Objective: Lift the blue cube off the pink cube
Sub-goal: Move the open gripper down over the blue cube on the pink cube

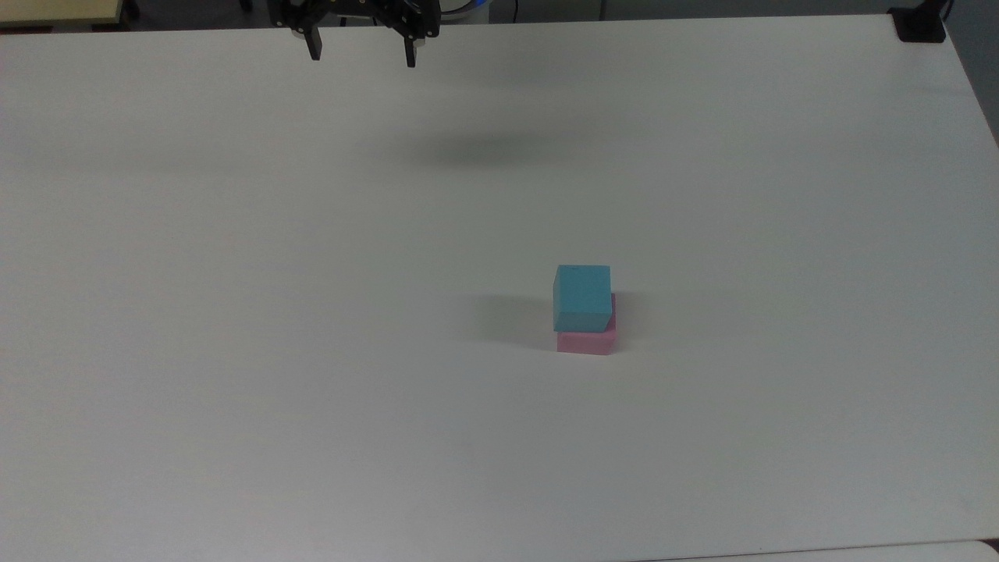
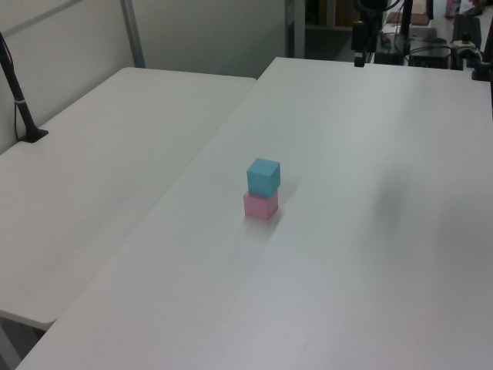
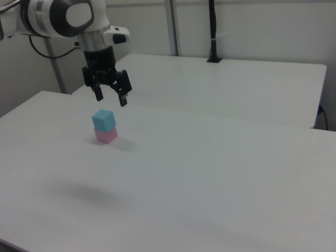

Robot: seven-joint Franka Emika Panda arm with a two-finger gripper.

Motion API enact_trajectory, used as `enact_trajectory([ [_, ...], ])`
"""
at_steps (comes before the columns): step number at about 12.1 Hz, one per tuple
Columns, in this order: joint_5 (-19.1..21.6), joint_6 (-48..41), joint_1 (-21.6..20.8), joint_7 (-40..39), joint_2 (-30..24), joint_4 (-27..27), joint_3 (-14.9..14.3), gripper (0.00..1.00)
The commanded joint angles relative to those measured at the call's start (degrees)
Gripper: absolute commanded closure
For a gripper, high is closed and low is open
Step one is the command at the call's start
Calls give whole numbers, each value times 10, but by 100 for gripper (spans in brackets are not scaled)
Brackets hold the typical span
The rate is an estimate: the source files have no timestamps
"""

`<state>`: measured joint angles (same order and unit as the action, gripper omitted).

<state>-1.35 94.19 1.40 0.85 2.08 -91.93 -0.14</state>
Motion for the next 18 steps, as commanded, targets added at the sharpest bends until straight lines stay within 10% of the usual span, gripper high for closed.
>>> enact_trajectory([
  [1, -5, -8, -9, -10, -16, -5, -12, 0],
  [9, 5, -4, -29, -25, 8, 24, -13, 0],
  [15, 57, 12, -148, 34, 203, 220, -84, 0],
  [18, 56, 103, -193, 81, 263, 227, -87, 0],
])
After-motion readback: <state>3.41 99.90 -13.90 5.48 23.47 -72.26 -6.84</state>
